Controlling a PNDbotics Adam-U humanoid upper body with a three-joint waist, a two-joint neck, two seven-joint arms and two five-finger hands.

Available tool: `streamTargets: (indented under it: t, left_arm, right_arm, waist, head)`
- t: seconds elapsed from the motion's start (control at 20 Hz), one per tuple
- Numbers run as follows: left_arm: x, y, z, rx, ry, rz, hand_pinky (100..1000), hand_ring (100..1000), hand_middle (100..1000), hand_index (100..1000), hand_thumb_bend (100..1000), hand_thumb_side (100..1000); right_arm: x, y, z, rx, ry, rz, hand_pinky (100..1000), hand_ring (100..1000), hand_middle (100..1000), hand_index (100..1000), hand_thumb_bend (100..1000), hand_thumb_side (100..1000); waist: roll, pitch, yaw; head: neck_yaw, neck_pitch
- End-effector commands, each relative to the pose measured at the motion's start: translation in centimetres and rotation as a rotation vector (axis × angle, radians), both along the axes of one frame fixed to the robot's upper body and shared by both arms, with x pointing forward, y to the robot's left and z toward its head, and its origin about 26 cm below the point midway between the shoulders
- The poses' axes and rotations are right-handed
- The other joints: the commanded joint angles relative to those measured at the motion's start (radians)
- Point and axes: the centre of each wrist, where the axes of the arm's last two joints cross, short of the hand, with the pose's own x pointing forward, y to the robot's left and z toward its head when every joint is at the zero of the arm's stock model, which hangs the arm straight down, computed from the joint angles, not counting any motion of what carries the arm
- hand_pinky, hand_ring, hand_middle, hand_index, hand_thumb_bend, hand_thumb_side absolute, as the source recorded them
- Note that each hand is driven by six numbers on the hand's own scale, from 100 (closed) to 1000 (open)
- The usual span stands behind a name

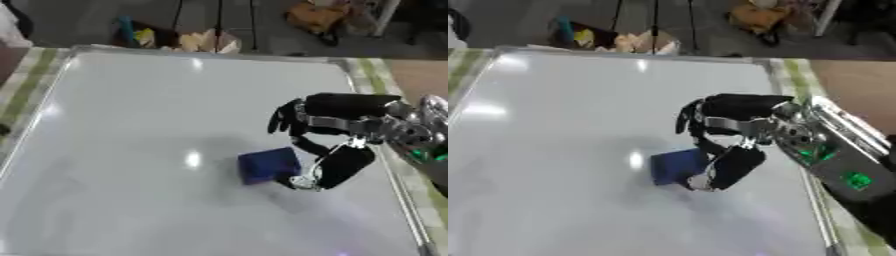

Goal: Wipe the whiteboard clean with a brush.

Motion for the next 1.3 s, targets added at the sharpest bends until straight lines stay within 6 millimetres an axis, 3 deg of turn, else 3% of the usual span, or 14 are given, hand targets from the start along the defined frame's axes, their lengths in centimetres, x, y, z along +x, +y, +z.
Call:
streamTargets:
  t: [0.05, 0.95, 1.3]
  left_arm:
    - [-0.3, 0.0, 0.8, 0.017, -0.032, -0.007, 435, 903, 799, 602, 100, 934]
    - [-0.3, -0.1, 1.0, 0.029, -0.043, -0.016, 433, 906, 802, 596, 100, 938]
    - [-0.3, 0.0, 1.1, 0.031, -0.044, -0.011, 432, 906, 803, 595, 100, 936]
  right_arm:
    - [-0.4, -0.1, 0.8, -0.016, -0.011, 0.013, 676, 828, 816, 175, 305, 503]
    - [1.5, -1.0, 0.7, -0.004, 0.0, -0.032, 675, 832, 822, 171, 271, 502]
    - [1.6, -1.2, 0.5, -0.012, 0.022, -0.023, 673, 830, 816, 165, 278, 502]
  waist:
    - [-0.001, -0.014, 0.003]
    - [-0.011, 0.018, 0.032]
    - [-0.009, 0.025, 0.027]
  head:
    - [-0.003, -0.016]
    - [-0.019, -0.049]
    - [-0.018, -0.04]
